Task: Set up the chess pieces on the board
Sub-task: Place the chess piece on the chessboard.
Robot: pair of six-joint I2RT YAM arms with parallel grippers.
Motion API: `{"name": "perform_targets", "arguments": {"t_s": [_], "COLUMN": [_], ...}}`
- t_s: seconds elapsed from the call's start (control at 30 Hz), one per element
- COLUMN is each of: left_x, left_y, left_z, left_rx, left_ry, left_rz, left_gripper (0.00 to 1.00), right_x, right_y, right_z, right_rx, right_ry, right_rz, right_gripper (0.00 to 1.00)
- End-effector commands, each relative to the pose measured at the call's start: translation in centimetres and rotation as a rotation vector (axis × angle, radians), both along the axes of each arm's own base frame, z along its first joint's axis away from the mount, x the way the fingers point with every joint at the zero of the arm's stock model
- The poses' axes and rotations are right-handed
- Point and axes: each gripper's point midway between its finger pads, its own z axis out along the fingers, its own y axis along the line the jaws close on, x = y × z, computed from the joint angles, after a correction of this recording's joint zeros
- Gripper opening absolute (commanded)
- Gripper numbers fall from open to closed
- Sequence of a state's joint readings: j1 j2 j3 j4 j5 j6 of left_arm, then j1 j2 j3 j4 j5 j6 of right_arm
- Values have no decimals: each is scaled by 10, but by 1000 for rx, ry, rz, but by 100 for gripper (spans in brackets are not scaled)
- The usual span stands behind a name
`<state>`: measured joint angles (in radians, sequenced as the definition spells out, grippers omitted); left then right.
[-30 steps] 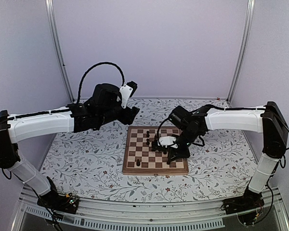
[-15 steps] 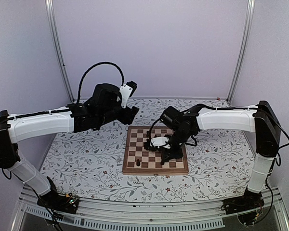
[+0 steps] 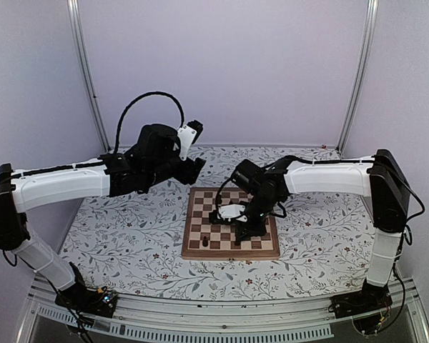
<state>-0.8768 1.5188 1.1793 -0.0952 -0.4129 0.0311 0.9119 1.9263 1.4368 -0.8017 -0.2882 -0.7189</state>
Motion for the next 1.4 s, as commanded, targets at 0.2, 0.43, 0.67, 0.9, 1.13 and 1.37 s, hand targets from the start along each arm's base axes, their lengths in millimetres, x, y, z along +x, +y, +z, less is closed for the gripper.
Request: {"name": "perform_targets", "arguments": {"t_s": [0.2,0.43,0.67,0.9,1.13,1.37], "left_x": [-4,-4,-4,-4,-4,-4], "left_y": [-3,-2,-2,-1,0,0], "left_z": [19,21,21,24,25,24], "left_rx": [-22,-24,-25,-26,-27,-25], "left_ry": [-34,-37,-37,-43,-46,-45], "left_rz": [-6,-4,-4,-5,-3,-4], "left_gripper": [74,74,74,74,74,74], "right_x": [-2,-2,1,-1,-8,-14], "right_y": [8,16,31,39,39,37], "right_z": [-2,0,2,-3,-9,-8], "right_rx": [-15,-14,-11,-21,-39,-45], "right_ry": [-12,-32,-39,-36,-20,-12], "right_rz": [8,15,18,28,53,68], "right_gripper": [5,4,4,5,5,6]}}
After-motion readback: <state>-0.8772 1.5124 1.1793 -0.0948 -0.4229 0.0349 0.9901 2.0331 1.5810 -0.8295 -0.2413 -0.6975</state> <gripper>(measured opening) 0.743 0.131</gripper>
